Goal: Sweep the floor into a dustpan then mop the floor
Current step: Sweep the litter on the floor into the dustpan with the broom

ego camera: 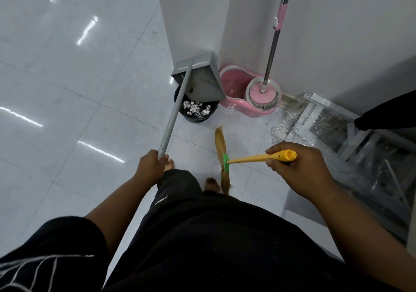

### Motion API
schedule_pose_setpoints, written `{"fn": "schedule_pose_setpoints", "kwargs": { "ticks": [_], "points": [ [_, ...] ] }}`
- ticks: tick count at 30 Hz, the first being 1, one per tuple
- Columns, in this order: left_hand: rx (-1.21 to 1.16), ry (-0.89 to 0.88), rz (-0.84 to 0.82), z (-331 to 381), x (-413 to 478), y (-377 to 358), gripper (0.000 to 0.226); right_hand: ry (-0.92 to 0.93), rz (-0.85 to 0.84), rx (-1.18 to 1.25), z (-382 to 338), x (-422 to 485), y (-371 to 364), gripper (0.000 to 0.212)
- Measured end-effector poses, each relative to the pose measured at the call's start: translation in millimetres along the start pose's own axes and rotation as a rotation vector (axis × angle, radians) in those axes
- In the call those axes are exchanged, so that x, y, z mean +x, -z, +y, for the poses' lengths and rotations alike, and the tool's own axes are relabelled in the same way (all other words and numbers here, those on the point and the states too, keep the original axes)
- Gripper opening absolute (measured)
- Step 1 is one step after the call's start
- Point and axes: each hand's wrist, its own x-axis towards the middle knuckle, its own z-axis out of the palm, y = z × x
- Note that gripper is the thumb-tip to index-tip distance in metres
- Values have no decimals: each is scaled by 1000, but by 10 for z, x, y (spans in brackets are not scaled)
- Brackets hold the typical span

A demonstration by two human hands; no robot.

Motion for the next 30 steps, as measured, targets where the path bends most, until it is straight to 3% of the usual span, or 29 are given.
{"fn": "schedule_pose_setpoints", "kwargs": {
  "ticks": [16, 30],
  "points": [
    [99, -48, 33, -262, -106, 52, 32, 4, 4, 14, 22, 33, -7, 12],
    [-123, -17, 56, -176, -417, 104, 25, 45, -36, 1, -17, 56, -48, 11]
  ]
}}
